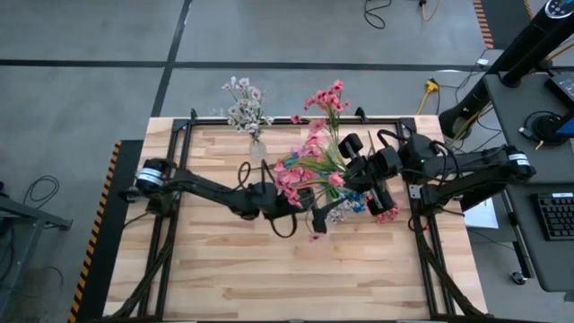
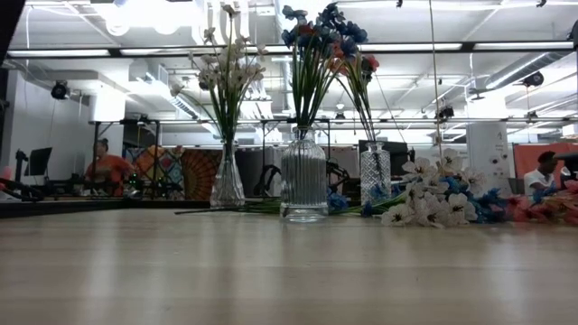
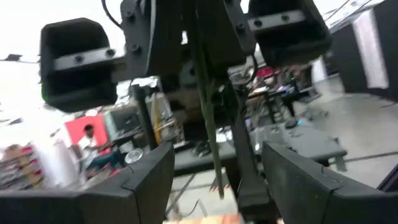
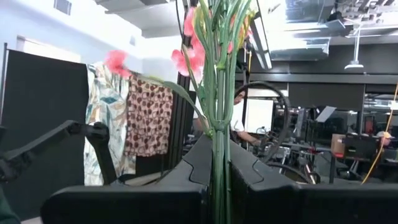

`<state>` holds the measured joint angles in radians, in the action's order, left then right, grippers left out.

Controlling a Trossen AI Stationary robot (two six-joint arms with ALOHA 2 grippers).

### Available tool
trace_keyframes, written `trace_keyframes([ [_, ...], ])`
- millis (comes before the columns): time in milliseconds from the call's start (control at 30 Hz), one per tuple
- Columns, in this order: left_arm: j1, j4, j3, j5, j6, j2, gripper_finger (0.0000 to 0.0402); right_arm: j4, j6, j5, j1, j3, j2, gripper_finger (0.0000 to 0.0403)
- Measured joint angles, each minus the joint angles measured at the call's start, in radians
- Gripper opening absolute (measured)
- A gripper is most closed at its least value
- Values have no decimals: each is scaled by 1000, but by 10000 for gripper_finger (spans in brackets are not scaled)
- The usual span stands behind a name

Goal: Sort flowers into vase by color
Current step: Put the right pink flowers into the right transparent vase

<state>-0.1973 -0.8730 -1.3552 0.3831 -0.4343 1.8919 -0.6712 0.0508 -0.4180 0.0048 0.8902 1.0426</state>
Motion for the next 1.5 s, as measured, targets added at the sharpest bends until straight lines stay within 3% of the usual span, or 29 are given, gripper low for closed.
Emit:
trace_keyframes([
  [333,51,3,-87,-163,57,64,223,0,-10,0,0,0,0,12],
  [600,65,65,-179,-166,56,113,215,0,-11,1,0,0,0,12],
  [767,69,80,-196,-166,55,114,169,2,-11,1,0,0,0,12],
  [1033,68,86,-191,-133,79,114,13,6,-10,0,0,0,0,12],
  [1333,59,169,-190,-124,91,92,5,20,35,-1,0,0,-12,13],
  [1500,47,227,-189,-123,108,74,4,133,36,-1,0,25,-44,13],
])
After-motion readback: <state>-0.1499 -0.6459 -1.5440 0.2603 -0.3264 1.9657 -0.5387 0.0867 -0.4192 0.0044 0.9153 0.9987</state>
